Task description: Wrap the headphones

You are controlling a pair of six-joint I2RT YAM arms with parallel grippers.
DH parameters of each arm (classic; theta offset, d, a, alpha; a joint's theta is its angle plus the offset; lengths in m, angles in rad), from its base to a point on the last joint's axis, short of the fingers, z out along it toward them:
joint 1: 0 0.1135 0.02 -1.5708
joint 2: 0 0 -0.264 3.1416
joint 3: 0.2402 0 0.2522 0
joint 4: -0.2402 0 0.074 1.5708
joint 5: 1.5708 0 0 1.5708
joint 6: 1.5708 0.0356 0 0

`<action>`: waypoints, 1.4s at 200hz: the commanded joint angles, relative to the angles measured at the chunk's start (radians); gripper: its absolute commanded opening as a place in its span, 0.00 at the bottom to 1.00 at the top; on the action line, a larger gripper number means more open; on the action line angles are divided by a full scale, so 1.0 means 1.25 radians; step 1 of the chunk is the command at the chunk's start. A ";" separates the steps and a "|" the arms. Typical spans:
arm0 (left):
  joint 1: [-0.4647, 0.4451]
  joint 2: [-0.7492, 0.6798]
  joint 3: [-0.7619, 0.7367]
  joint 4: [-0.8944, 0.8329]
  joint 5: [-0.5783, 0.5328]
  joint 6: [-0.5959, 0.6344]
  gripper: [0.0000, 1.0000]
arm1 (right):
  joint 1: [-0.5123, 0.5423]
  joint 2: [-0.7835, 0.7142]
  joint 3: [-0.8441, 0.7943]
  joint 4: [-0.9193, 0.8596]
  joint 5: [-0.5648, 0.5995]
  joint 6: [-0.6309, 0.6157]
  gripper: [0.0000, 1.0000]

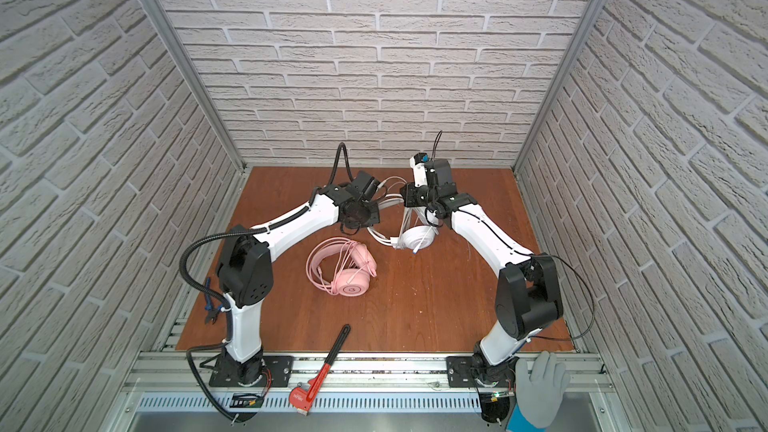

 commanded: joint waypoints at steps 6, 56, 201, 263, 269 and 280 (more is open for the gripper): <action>-0.002 -0.011 0.028 0.018 -0.003 -0.004 0.00 | -0.008 -0.003 0.016 -0.032 0.003 0.007 0.21; -0.013 -0.017 0.040 0.009 -0.002 -0.005 0.00 | -0.031 -0.007 0.016 -0.061 -0.010 0.002 0.38; -0.030 0.020 0.117 -0.071 -0.004 0.019 0.00 | -0.039 -0.066 -0.038 -0.048 -0.245 0.059 0.46; -0.037 0.040 0.163 -0.112 -0.020 0.036 0.00 | 0.002 -0.068 -0.077 -0.080 -0.250 0.103 0.49; -0.039 0.040 0.165 -0.112 -0.022 0.038 0.00 | 0.005 -0.065 -0.077 -0.084 -0.250 0.104 0.49; -0.041 0.038 0.166 -0.111 -0.023 0.042 0.00 | 0.010 -0.057 -0.077 -0.084 -0.257 0.110 0.49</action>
